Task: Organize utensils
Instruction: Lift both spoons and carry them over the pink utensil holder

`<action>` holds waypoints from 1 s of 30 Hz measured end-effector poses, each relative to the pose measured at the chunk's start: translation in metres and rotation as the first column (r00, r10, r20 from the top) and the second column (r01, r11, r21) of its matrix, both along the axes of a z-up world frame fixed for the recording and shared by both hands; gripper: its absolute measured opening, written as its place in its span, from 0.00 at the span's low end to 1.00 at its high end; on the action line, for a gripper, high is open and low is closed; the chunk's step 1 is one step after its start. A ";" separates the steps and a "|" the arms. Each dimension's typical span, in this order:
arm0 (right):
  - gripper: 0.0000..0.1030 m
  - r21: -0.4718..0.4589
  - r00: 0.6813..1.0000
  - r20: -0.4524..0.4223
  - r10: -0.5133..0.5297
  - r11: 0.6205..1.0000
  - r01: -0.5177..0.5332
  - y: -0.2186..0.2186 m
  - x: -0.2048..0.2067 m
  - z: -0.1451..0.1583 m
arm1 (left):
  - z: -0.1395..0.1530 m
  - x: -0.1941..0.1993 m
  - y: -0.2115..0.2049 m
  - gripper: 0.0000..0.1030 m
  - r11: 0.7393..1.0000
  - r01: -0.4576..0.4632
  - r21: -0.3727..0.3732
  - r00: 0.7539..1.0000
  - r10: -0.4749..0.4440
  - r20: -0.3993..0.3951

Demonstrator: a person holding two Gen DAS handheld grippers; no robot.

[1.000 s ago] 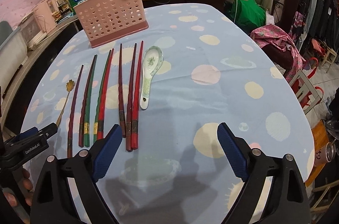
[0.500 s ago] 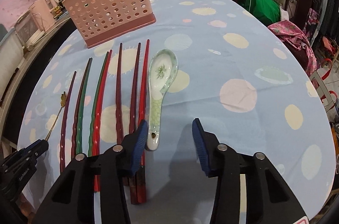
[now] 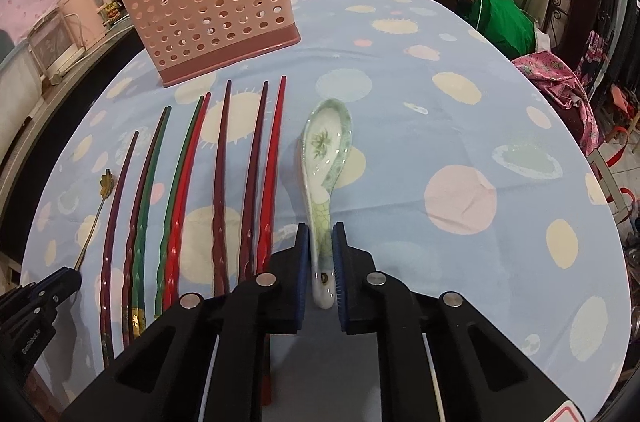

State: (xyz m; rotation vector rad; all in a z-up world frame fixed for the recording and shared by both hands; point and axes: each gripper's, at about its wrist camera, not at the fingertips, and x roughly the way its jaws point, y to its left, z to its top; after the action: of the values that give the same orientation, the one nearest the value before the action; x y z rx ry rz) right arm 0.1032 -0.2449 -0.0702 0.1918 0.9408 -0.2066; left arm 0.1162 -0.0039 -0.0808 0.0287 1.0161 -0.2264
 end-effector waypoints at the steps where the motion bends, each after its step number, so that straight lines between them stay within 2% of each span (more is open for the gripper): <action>1: 0.10 0.001 1.000 0.003 -0.002 1.000 0.002 -0.001 -0.002 0.003 | 0.001 -0.001 0.001 0.11 1.000 -0.002 -0.001 1.000 0.002 0.002; 5: 0.09 0.007 0.999 0.036 -0.007 1.000 0.007 -0.003 -0.012 0.020 | 0.013 -0.006 0.008 0.10 1.000 -0.014 -0.009 0.999 0.015 0.033; 11: 0.07 0.017 0.995 0.099 -0.006 1.000 0.004 -0.007 -0.021 0.056 | 0.049 -0.007 0.022 0.09 0.999 -0.044 -0.029 0.992 0.047 0.118; 15: 0.07 0.014 0.991 0.133 0.003 1.000 -0.005 -0.009 -0.022 0.074 | 0.073 0.002 0.033 0.01 0.996 -0.065 -0.055 0.984 0.074 0.164; 20: 0.06 0.031 0.986 0.169 0.008 0.999 -0.014 -0.013 -0.019 0.088 | 0.095 0.017 0.041 0.01 0.994 -0.073 -0.086 0.978 0.089 0.190; 26: 0.06 0.126 0.974 0.225 0.005 0.991 -0.034 -0.028 -0.005 0.113 | 0.124 0.038 0.040 0.01 0.991 -0.042 -0.126 0.976 0.067 0.206; 30: 0.06 0.185 0.958 0.286 0.015 0.980 -0.070 -0.038 0.021 0.138 | 0.159 0.063 0.031 0.01 0.984 0.003 -0.176 0.970 0.041 0.242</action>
State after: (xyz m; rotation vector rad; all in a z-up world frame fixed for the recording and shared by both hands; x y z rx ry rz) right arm 0.1237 -0.2828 0.0681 0.3705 0.6775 -0.0442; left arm 0.1787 0.0273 0.0779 -0.1110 0.7475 -0.2869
